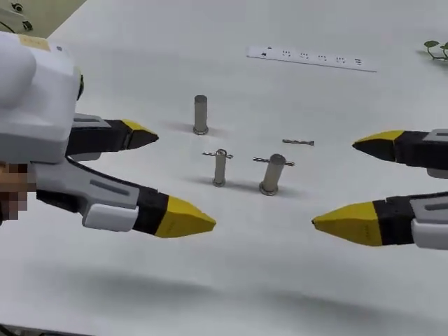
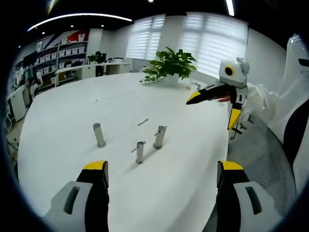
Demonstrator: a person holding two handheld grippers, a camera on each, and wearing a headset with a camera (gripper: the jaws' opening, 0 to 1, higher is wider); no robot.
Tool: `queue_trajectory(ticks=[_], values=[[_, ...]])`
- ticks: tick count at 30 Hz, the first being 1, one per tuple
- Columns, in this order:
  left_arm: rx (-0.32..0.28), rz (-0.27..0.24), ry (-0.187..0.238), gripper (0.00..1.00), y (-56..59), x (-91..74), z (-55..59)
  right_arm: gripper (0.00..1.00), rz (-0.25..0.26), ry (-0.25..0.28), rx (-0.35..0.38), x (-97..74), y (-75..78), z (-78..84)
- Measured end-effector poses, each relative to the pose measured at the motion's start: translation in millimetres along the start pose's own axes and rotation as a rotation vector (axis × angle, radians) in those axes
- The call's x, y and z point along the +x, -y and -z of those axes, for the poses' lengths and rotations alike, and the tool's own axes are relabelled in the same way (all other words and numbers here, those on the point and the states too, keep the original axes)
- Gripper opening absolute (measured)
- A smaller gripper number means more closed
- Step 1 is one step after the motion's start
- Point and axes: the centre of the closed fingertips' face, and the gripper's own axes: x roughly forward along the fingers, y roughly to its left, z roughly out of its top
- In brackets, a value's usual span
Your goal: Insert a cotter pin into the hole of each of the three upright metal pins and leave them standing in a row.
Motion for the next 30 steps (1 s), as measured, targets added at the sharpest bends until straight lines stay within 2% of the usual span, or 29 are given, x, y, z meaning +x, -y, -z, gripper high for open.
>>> queue_trajectory(ticks=[3,6,9,11,12,13,14,15,16,17,20,22,24,26,28,30], values=[[-0.007,-0.066,-0.003,0.91,-17.0,0.2,1.0,0.88,-0.005,0.012,0.017,-2.0,-7.4,2.1],[-0.021,-0.095,-0.011,0.91,-30.1,1.5,4.3,0.92,-0.009,0.015,0.032,-1.7,-14.0,4.2],[-0.043,-0.106,0.000,0.90,-39.0,2.1,3.3,0.98,-0.003,0.017,0.046,-1.1,-17.2,6.7],[-0.059,-0.112,0.021,0.88,-43.6,2.5,-0.8,0.98,0.010,0.006,0.055,0.0,-17.4,11.0],[-0.076,-0.113,0.051,0.86,-46.8,3.5,-6.6,0.98,0.019,0.004,0.058,0.5,-16.8,13.0],[-0.094,-0.112,0.063,0.82,-49.6,3.9,-9.5,0.98,0.020,0.000,0.064,-0.3,-17.3,14.9],[-0.111,-0.128,0.082,0.78,-56.5,4.0,-13.8,0.98,0.023,0.003,0.076,-0.3,-17.1,16.0],[-0.094,-0.163,0.121,0.77,-65.5,4.4,-21.3,0.98,0.024,0.007,0.084,-1.0,-16.9,17.4],[-0.091,-0.182,0.133,0.78,-71.8,4.5,-24.9,0.98,0.025,0.010,0.095,-0.9,-16.7,18.3],[-0.104,-0.194,0.138,0.79,-78.3,5.3,-27.6,0.98,0.029,0.012,0.112,-2.0,-16.0,20.2],[-0.093,-0.229,0.146,0.77,-94.5,9.3,-33.3,0.98,0.059,0.016,0.141,-5.2,-12.1,23.2],[-0.067,-0.253,0.137,0.75,-106.4,14.8,-34.8,0.98,0.081,0.034,0.195,-8.7,-9.3,25.1],[-0.057,-0.274,0.117,0.72,-118.1,19.1,-33.6,0.98,0.089,0.036,0.200,-12.6,-8.7,27.8],[-0.060,-0.272,0.125,0.70,-125.5,23.8,-36.3,0.98,0.101,0.043,0.210,-16.3,-8.7,28.4],[-0.079,-0.247,0.135,0.68,-127.8,31.0,-38.7,0.98,0.105,0.058,0.222,-18.3,-9.1,27.5],[-0.076,-0.247,0.138,0.64,-130.5,36.4,-40.1,0.98,0.111,0.061,0.227,-19.2,-8.6,28.0]])
